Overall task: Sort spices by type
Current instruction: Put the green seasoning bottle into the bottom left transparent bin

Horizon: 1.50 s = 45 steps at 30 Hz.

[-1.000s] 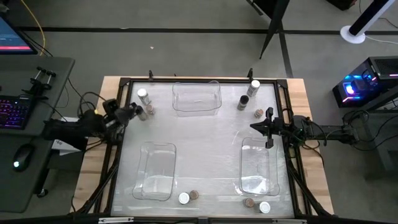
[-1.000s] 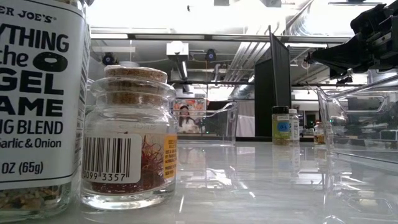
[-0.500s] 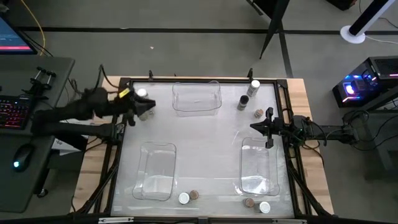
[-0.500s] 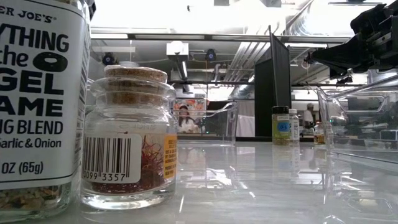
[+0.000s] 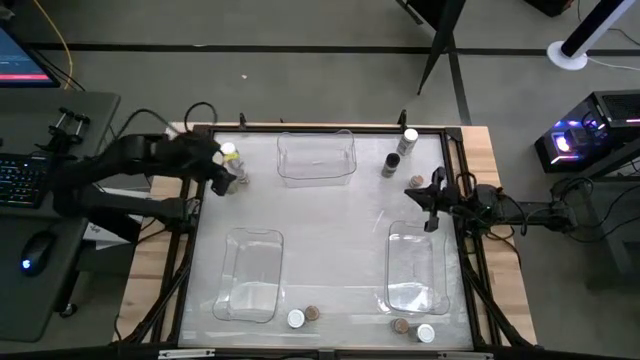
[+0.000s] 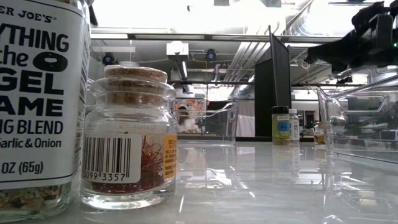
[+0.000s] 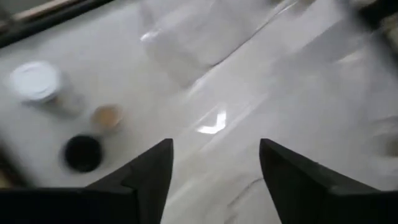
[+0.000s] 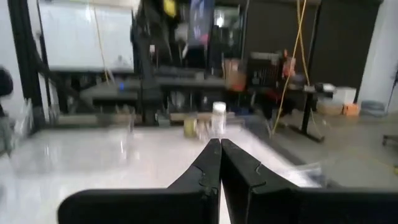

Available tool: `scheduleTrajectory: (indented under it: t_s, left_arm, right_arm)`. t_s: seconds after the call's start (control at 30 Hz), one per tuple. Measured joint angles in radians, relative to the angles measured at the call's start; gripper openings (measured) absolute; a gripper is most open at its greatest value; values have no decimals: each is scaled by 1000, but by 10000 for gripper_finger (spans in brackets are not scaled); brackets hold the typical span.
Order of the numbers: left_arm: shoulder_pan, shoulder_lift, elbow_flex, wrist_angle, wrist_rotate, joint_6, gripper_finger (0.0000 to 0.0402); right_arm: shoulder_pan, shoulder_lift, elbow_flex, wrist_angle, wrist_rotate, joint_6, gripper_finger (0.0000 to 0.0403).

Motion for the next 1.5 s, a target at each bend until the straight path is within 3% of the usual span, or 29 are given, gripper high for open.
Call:
scheduleTrajectory:
  t_s: [0.13, 0.3, 0.5, 0.7, 0.83, 1.13, 1.23, 1.5]
  left_arm:
    - [89, 84, -1, -167, -105, -64, 240]
    - [213, 169, -12, -213, -67, 22, 239]
    - [345, 244, -68, -155, -15, 202, 239]
    - [447, 288, -134, -123, -4, 283, 239]
    - [472, 287, -170, -80, 59, 303, 239]
    - [472, 283, -209, -13, 74, 336, 239]
    - [472, 283, -209, -15, 30, 359, 239]
    - [472, 283, -209, -15, 58, 388, 239]
  right_arm:
    - [1, 3, 0, 299, -22, 244, 0]
    - [-1, 42, 3, 655, 254, 602, 0]
    - [0, 280, 181, 488, 196, 705, 0]
    - [-18, 575, 443, 254, 344, 643, 0]
    - [-68, 680, 597, 78, 316, 641, 0]
    - [-140, 767, 796, -155, 312, 624, 0]
    - [-153, 773, 808, -176, 290, 624, 0]
    - [-156, 774, 809, -202, 291, 657, 15]
